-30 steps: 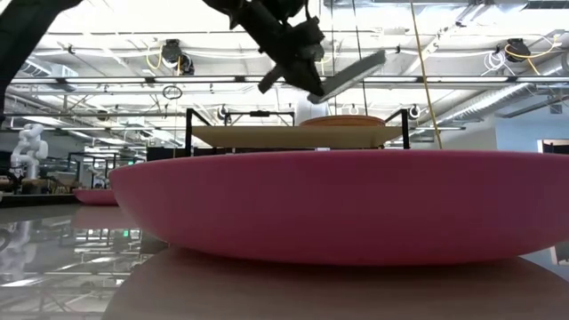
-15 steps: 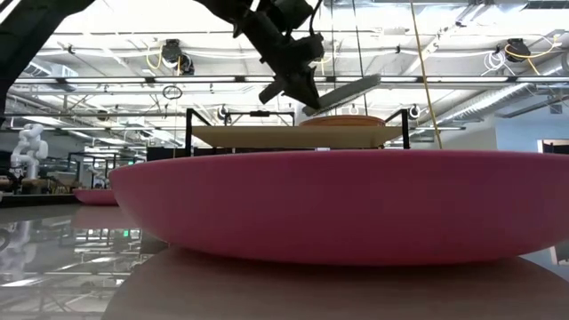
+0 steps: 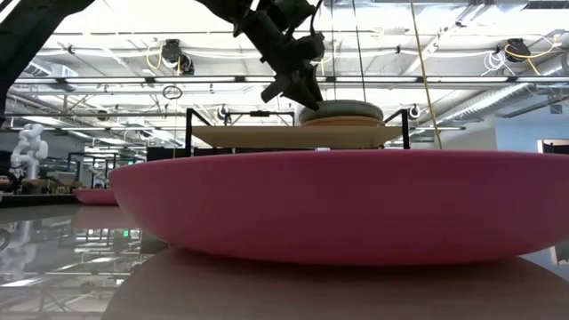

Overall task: Place and stack plates onto a shelf
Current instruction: Stack the green plate on top of the brown plate on the shelf, then stack the top light brown plate on top of the green plate on the shelf

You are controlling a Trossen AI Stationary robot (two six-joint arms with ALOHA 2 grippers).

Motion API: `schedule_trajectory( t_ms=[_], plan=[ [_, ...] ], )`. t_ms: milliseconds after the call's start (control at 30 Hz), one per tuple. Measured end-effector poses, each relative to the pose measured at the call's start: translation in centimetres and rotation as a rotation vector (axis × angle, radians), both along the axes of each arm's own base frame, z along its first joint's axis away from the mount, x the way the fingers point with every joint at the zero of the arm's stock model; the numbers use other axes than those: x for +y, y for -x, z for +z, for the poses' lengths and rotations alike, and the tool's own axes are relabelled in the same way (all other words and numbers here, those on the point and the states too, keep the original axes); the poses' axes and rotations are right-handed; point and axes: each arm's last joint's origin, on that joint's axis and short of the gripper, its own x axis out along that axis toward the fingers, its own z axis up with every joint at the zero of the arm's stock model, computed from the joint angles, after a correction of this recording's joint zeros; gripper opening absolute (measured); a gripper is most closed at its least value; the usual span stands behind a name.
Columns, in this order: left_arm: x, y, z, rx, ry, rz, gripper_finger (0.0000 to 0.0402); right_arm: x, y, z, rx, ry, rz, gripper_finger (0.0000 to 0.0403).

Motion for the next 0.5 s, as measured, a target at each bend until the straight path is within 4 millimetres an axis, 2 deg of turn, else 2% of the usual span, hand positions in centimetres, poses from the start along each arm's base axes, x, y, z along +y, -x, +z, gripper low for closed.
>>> schedule_trajectory(
  t_ms=[300, 400, 500],
  plan=[
    [-2.7, 0.7, 0.5, 0.102, -0.032, 0.078, 0.0161, 0.0, 0.0, 0.0, 0.003, -0.011, -0.001, 0.0144],
    [-4.6, 2.2, 3.0, 0.091, -0.088, 0.156, 0.0167, 0.0, 0.0, -0.2, 0.021, -0.013, 0.000, 0.0144],
    [-6.6, 5.1, 7.1, -0.015, -0.038, 0.198, 0.0167, 0.0, 0.0, -0.3, 0.028, -0.018, -0.014, 0.0144]
  ],
)
